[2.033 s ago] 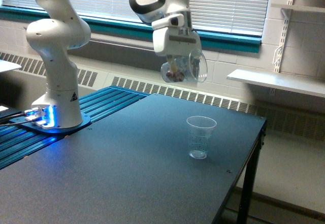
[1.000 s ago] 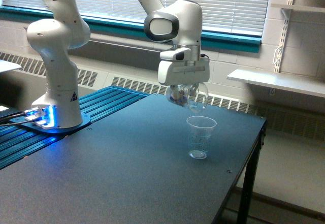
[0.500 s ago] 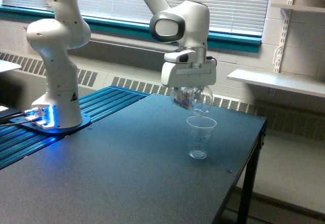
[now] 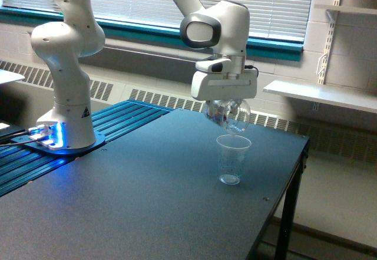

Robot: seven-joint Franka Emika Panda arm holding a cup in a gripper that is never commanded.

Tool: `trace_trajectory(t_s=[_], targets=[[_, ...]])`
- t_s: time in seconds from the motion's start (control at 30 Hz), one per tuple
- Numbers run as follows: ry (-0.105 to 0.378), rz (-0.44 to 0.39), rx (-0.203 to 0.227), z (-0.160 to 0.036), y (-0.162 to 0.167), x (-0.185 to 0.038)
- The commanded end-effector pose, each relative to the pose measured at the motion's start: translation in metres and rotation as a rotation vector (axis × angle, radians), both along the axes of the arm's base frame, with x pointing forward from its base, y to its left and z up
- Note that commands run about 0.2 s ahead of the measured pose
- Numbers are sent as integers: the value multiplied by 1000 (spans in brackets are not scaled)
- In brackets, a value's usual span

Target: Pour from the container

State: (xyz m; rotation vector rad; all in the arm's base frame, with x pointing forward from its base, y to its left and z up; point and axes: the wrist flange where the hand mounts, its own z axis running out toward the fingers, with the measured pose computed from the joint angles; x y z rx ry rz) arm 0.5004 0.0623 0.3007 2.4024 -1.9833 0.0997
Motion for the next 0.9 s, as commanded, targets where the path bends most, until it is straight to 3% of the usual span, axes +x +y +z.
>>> trace_trajectory(t_s=[0.03,0.53,0.9], targets=[[20,-50,14,-5,19,0],[69,-54,68,-29,76,-16],[50,-102,84,-18,72,-16]])
